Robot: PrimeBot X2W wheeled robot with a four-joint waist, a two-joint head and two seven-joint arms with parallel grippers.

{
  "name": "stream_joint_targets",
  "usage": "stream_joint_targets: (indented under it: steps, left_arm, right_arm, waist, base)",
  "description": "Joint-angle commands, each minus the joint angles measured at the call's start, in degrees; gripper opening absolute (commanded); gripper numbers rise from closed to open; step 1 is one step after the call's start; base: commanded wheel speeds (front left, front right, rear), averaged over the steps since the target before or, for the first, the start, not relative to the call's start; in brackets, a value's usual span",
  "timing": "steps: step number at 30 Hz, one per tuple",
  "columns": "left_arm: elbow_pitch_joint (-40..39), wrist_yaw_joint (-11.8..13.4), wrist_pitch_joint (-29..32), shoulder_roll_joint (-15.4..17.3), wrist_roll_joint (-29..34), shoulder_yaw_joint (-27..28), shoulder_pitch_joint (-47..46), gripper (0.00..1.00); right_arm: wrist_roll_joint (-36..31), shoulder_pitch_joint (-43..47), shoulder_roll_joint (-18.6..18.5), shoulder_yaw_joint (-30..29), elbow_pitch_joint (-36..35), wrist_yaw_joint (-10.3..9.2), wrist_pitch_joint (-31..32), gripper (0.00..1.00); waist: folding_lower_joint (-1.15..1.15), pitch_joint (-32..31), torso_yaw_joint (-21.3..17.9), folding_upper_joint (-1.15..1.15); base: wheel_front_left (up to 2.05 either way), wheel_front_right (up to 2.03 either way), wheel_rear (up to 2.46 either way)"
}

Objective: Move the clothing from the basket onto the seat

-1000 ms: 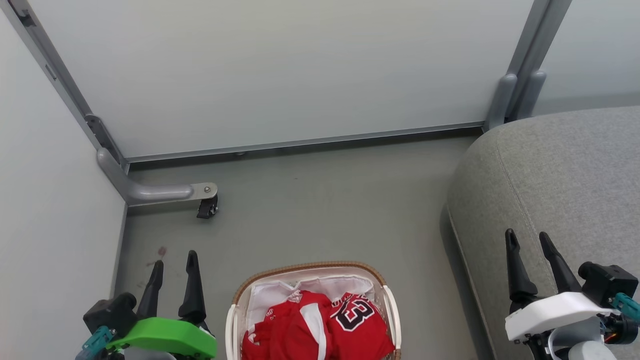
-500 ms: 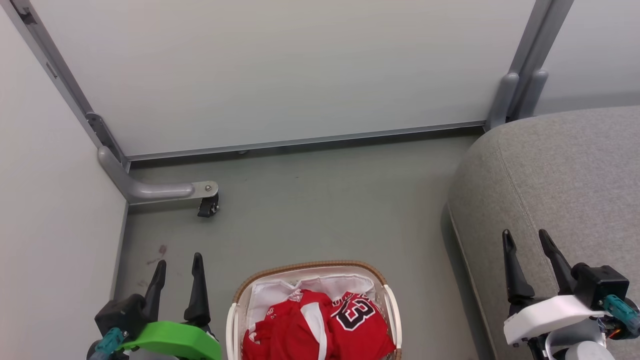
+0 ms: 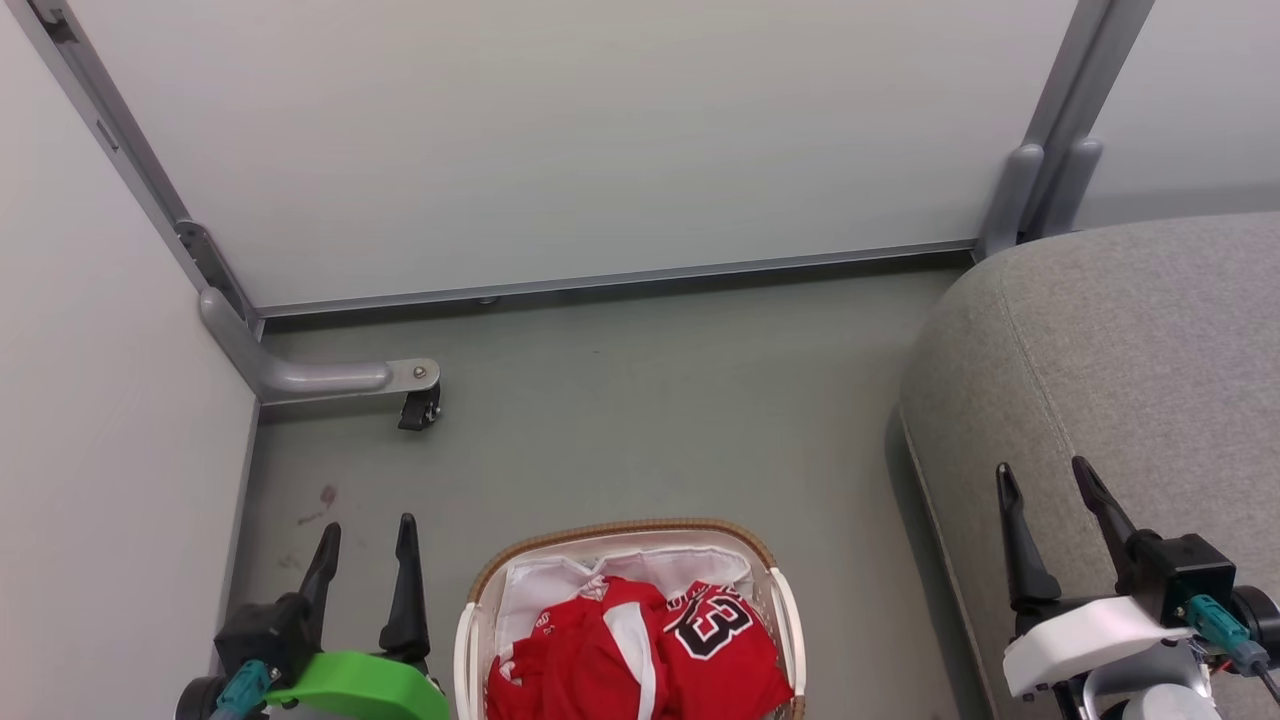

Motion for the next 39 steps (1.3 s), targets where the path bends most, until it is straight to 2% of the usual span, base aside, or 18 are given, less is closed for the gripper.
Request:
stream_joint_targets:
  steps: [1,8,31,39]
  left_arm:
    - [0.2,0.2,-0.5,0.4,1.2,0.0,0.6,1.0]
    - [0.6,0.3,-1.2,0.4,3.4,-0.4,0.7,1.0]
    - [0.9,0.3,-1.0,0.4,2.7,-0.7,0.0,1.0]
    - [1.7,-0.2,-1.0,0.4,3.2,-2.9,-4.9,1.0]
  right_arm:
    - [-1.4,0.6,-0.4,0.0,0.0,0.02,-0.5,1.0]
    - [-4.2,0.7,-0.4,0.0,0.0,0.02,-1.1,1.0]
    - [-3.6,0.5,-0.4,-0.2,0.1,0.0,-1.1,1.0]
    - [-3.9,-2.8,-0.4,0.3,-1.1,0.0,-1.1,1.0]
  waist:
    - [0.0,0.0,0.0,0.0]
    - [0.0,0.2,0.1,0.0]
    - [0.0,1.1,-0.1,0.0]
    - [0.0,6.5,-1.4,0.0]
  base:
    - [0.0,0.0,0.0]
    - [0.0,0.0,0.0]
    - [0.0,0.0,0.0]
    - [0.0,0.0,0.0]
